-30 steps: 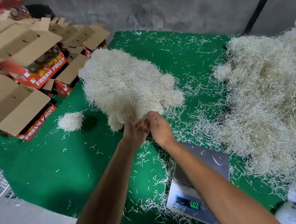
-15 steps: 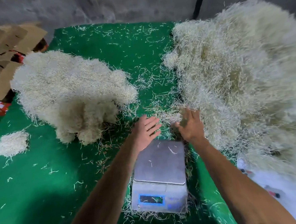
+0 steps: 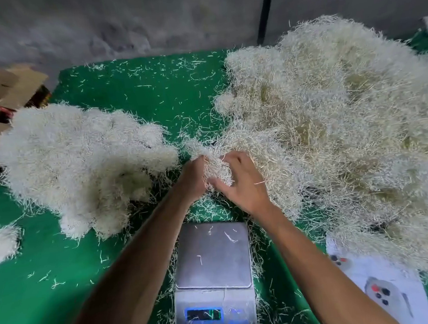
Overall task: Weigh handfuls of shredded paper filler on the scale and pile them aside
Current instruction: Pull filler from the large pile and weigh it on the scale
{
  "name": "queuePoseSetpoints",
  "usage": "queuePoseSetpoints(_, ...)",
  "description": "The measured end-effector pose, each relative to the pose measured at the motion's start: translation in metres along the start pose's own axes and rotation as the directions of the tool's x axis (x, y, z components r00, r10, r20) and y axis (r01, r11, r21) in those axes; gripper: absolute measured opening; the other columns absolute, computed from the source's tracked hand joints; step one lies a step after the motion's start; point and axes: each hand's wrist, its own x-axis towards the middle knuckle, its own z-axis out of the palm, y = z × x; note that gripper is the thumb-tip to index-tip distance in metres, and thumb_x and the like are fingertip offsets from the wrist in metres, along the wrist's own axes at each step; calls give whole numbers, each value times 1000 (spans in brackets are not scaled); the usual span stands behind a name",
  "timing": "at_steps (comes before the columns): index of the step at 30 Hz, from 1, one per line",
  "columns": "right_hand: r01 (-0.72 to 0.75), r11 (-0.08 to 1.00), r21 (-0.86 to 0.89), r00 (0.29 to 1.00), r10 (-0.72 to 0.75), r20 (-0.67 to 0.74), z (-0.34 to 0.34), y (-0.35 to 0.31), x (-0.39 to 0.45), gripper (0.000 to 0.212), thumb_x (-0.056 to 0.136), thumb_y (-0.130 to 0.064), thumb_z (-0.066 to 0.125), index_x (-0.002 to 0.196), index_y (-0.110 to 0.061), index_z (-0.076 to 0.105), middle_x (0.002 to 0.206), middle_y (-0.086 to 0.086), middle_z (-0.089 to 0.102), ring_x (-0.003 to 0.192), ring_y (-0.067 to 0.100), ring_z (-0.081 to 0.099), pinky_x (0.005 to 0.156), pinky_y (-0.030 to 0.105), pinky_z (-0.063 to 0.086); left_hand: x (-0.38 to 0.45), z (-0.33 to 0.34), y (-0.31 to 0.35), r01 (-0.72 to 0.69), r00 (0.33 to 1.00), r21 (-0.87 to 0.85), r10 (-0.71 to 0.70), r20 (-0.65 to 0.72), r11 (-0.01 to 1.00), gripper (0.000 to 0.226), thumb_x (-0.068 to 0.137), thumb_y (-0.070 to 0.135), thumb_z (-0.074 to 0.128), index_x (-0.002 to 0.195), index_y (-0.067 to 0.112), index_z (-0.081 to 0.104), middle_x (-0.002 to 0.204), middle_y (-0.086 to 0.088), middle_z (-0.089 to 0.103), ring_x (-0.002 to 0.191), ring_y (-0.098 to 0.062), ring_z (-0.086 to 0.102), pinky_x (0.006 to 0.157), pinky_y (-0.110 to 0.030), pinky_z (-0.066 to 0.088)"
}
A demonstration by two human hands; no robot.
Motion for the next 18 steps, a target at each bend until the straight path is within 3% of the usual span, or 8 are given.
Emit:
queuePoseSetpoints(3, 52, 993, -104, 999, -53, -7, -15, 7, 1, 93, 89, -64, 66, 158, -16, 27, 162, 12, 28, 141, 29, 38, 117, 42, 35, 1, -30, 54, -18, 1000, -314, 15, -11, 949, 25, 100, 17, 58, 125, 14, 56, 107, -2, 60, 77, -12, 56, 65, -18, 49)
queuePoseSetpoints(7, -77, 997, -25, 984, 72, -161, -42, 12, 12, 85, 90, -39, 75, 158, -20, 28, 166, 6, 19, 147, 26, 31, 119, 44, 36, 3, -47, 115, -1, 999, -251, -12, -50, 968, 83, 92, 50, 62, 157, 17, 22, 159, -8, 31, 140, -29, 38, 113, -47, 31)
queuePoseSetpoints(9, -195, 976, -93, 973, 181, -146, -57, 20, 20, 78, 89, -40, 76, 153, -17, 38, 163, 9, 28, 147, 26, 31, 122, 43, 31, 4, -58, 135, -83, 993, -222, 62, -100, 972, 82, 94, 53, 59, 157, 18, 21, 163, -9, 26, 145, -30, 33, 118, -50, 25)
queuePoseSetpoints(11, -387, 916, -103, 922, 384, -48, -75, 28, 27, 65, 86, -51, 76, 130, -6, 57, 137, 17, 55, 128, 30, 52, 113, 45, 44, 6, -73, 156, -157, 981, -201, 129, -146, 967, 83, 93, 57, 56, 157, 17, 22, 165, -8, 25, 147, -29, 31, 120, -54, 24)
queuePoseSetpoints(13, -501, 865, -42, 864, 502, 45, -95, 29, 30, 52, 86, -57, 73, 86, -7, 60, 89, 10, 64, 86, 25, 65, 77, 36, 57, 9, -81, 175, -226, 969, -142, 208, -132, 964, 87, 90, 63, 54, 153, 9, 31, 162, -14, 31, 143, -29, 37, 118, -52, 28)
queuePoseSetpoints(14, -480, 875, -61, 873, 484, 59, -104, 28, 34, 48, 91, -52, 72, 74, -11, 53, 74, 5, 58, 74, 23, 62, 60, 29, 49, 7, -82, 181, -264, 963, -79, 258, -84, 961, 90, 87, 68, 56, 151, 7, 36, 157, -18, 37, 138, -26, 45, 115, -49, 34)
queuePoseSetpoints(17, -345, 933, -99, 938, 339, -72, -132, 13, 57, 10, 93, -14, 70, 95, -5, 68, 91, 6, 64, 92, 27, 63, 70, 27, 48, 1, -67, 188, -397, 910, 215, 351, 222, 892, 100, 76, 63, 77, 152, 17, 33, 157, -12, 38, 124, 2, 54, 98, -24, 50)
queuePoseSetpoints(18, -284, 953, -102, 954, 270, -129, -142, 6, 66, 22, 90, -10, 71, 110, -2, 70, 105, 9, 66, 103, 28, 62, 82, 32, 52, 2, -60, 186, -418, 898, 301, 340, 279, 857, 104, 73, 56, 82, 155, 21, 29, 160, -5, 33, 126, 6, 46, 100, -22, 47)
